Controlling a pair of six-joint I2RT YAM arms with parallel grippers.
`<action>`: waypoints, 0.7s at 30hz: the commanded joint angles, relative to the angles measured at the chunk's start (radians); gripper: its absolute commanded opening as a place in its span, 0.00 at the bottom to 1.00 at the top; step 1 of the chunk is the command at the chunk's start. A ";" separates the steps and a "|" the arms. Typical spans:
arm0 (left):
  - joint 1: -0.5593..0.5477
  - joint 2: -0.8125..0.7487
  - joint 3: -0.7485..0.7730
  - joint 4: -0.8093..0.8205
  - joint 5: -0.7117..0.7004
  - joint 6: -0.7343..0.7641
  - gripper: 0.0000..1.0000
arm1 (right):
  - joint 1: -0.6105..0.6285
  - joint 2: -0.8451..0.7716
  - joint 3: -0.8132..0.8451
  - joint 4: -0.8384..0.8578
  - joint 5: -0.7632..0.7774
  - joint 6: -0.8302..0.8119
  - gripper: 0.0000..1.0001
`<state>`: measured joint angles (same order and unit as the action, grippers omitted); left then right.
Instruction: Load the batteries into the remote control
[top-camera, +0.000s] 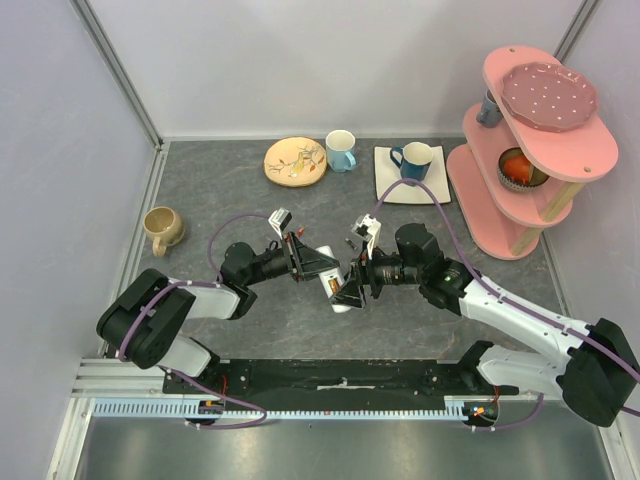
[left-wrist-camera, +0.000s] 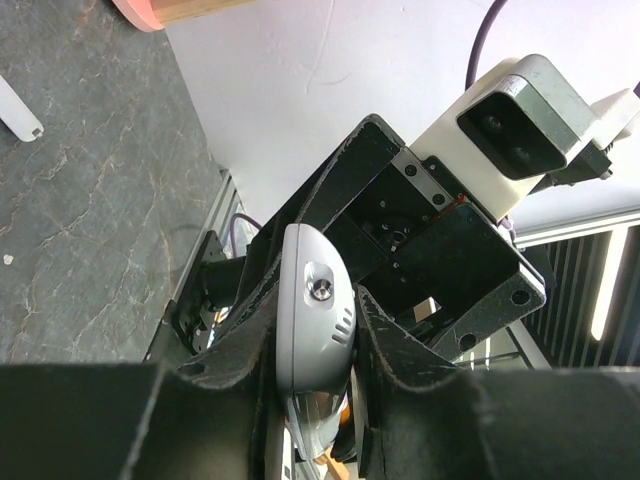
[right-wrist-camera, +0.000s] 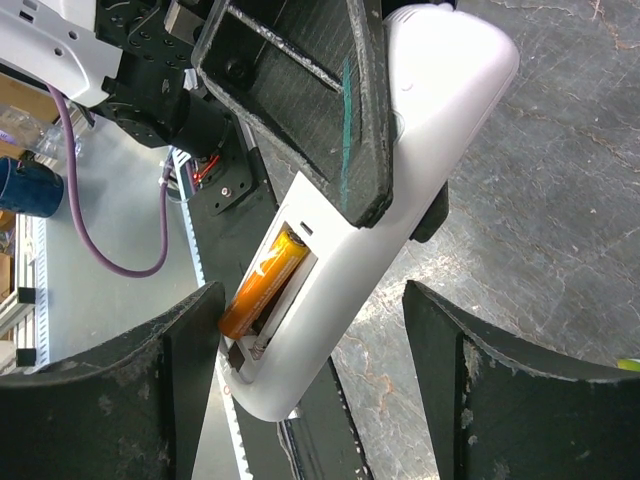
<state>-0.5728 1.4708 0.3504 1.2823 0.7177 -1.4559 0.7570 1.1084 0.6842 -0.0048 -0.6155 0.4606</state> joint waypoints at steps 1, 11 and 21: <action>-0.010 -0.020 0.005 0.382 0.034 0.008 0.02 | -0.004 0.004 0.046 -0.018 -0.007 -0.011 0.80; -0.009 -0.015 -0.007 0.382 0.025 0.017 0.02 | -0.004 -0.004 0.075 -0.046 -0.061 -0.020 0.82; -0.009 -0.012 -0.011 0.382 0.022 0.022 0.02 | -0.004 -0.030 0.086 -0.055 -0.064 -0.008 0.84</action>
<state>-0.5785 1.4708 0.3431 1.2896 0.7185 -1.4555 0.7559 1.1069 0.7254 -0.0673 -0.6617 0.4530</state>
